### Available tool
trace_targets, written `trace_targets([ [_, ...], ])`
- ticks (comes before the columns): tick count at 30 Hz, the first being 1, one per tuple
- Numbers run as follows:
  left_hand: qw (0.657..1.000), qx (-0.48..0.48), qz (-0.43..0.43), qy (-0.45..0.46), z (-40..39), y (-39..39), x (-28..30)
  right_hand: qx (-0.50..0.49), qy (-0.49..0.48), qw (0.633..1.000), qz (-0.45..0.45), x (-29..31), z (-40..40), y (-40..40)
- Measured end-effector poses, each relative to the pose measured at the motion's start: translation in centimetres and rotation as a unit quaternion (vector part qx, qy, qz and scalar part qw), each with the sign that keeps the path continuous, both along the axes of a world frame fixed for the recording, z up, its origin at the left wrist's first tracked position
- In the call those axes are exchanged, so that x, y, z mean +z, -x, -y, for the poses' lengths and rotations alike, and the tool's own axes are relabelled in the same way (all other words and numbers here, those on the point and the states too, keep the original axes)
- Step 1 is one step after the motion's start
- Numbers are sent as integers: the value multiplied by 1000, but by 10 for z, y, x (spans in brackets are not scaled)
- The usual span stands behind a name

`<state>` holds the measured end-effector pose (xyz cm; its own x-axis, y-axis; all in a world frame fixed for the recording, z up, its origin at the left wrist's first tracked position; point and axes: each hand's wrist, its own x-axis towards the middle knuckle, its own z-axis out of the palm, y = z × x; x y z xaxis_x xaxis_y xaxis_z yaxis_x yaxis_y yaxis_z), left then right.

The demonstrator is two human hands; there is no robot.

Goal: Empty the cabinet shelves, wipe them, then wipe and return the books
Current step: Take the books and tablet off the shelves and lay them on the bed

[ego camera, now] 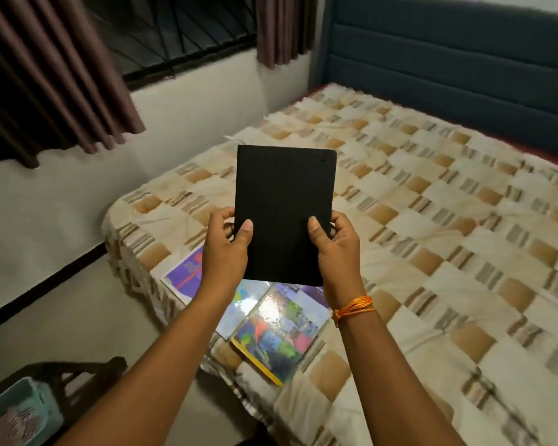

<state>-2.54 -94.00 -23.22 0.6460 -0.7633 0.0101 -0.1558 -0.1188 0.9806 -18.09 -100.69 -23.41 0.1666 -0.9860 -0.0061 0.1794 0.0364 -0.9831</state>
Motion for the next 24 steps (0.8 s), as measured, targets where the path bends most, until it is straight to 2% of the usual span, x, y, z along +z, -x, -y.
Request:
trace_targets([
  [8,986,-151,-28,-66,69,30,-65,-103,-77,991,-46,-60,24,54],
  [13,964,-238,-20,-119,109,61,-116,-155,-131,977,-67,-105,34,90],
  [17,941,-291,-24,-170,144,93,-166,-202,-200,956,-72,-159,53,119],
  [24,913,-328,2,-242,195,146,-276,-252,-303,918,-50,-274,94,161],
])
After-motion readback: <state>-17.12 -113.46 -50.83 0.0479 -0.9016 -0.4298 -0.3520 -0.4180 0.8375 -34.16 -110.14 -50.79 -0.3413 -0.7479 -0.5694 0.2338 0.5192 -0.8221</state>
